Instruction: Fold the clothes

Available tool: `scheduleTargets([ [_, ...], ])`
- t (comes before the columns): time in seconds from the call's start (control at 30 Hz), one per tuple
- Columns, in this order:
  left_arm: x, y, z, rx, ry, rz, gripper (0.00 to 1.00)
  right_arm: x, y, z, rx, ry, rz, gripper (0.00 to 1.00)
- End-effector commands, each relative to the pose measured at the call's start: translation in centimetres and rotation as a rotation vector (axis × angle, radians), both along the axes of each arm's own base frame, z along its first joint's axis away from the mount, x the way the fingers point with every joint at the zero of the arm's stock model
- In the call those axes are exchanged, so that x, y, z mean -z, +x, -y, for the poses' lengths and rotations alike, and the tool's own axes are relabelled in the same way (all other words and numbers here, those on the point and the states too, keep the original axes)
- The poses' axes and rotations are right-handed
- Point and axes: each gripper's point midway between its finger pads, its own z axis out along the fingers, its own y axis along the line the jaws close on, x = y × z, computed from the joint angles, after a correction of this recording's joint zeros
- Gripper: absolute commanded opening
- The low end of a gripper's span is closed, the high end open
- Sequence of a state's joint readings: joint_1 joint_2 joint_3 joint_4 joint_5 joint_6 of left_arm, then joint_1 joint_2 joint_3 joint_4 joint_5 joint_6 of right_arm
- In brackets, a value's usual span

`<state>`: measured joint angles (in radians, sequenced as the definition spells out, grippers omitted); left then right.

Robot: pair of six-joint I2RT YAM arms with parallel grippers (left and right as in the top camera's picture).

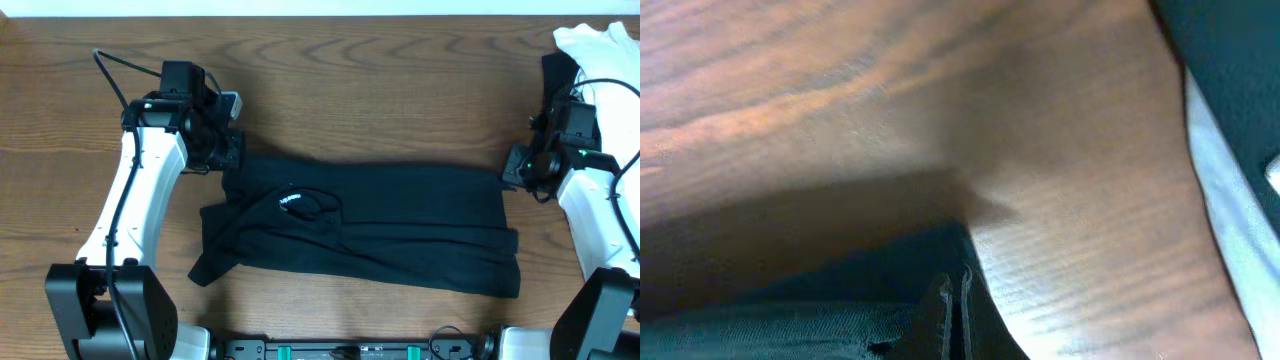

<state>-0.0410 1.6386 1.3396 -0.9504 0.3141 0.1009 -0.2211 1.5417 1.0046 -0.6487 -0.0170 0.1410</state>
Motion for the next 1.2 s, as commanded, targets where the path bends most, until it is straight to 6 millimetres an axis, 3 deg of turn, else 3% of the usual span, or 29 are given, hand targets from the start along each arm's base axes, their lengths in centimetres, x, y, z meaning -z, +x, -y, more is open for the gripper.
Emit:
scheduleTargets([
  [0.0,-0.8,-0.1,-0.6,-0.023,0.02,0.007,0.06,-0.5,-0.9,1.8,0.095,-0.026,-0.009,0.01],
  [0.23,0.1,-1.3,-2.8,-0.112,0.13,-0.055,0.06,-0.1,-2.4,2.9,0.151,-0.005,-0.055,0.01],
  [0.83,0.6,-5.4,-2.8,-0.151,0.131,-0.236,0.06,0.8,-5.7,2.6,0.168,-0.008,-0.193,0.01],
  [1.17,1.0,-7.1,-2.8,-0.147,0.138,-0.302,0.06,0.8,-6.2,2.7,0.172,-0.019,-0.215,0.01],
])
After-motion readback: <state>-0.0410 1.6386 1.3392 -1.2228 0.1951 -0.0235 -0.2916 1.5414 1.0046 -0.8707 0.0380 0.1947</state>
